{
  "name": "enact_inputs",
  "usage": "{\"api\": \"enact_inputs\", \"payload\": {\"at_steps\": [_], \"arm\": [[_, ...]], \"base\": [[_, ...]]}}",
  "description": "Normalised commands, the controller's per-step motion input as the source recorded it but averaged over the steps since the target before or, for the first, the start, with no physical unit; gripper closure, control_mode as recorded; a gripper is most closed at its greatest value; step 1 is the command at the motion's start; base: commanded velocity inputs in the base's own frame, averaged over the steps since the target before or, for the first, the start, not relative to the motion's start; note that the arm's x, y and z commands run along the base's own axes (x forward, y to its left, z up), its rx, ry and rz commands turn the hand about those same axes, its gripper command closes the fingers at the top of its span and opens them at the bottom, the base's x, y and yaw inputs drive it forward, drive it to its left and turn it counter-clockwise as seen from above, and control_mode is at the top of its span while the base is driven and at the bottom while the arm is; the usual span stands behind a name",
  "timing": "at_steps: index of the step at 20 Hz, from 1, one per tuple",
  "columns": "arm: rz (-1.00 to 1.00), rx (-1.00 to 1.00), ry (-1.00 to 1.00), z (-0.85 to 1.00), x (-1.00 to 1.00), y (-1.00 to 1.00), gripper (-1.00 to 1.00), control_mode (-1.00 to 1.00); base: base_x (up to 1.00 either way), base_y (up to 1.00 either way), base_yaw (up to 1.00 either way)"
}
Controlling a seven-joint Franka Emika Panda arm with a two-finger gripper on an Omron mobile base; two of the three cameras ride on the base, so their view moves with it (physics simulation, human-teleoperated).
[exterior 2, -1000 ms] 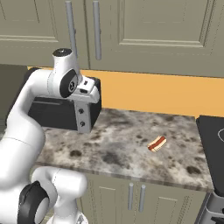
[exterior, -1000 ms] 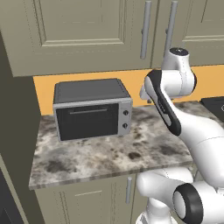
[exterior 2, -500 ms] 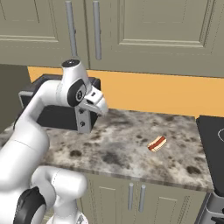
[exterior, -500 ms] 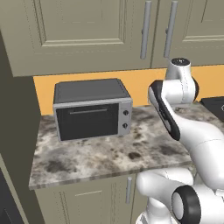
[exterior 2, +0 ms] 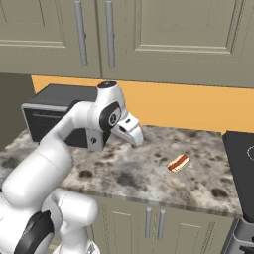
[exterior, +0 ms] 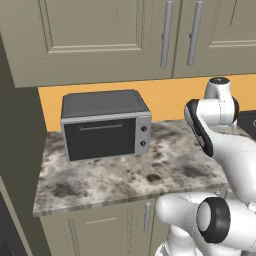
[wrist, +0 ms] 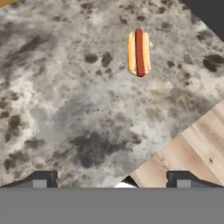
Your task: Store the hot dog in the freezer for long-term storage. Close the freezer door after placing the cooked food.
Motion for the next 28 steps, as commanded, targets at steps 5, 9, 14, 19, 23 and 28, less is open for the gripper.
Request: {"api": "enact_inputs", "payload": {"at_steps": [5,9,14,19,23,28], "arm": [[-0.07,0.05,0.14,-0.32,0.07,-0.74,-1.0,-1.0],[-0.03,0.1,0.17,-0.29,0.11,-0.81,-1.0,-1.0],[-0.01,0.12,0.13,-0.22,0.07,-0.66,-1.0,-1.0],[0.0,0.1,0.02,-0.22,0.08,-0.32,-1.0,-1.0],[0.0,0.03,0.0,-0.36,0.24,-0.17,-1.0,-1.0],[0.01,0.0,0.0,-0.35,0.27,-0.2,-1.0,-1.0]], "base": [[0.0,0.0,0.0],[0.0,0.0,0.0],[0.0,0.0,0.0],[0.0,0.0,0.0],[0.0,0.0,0.0],[0.0,0.0,0.0]]}}
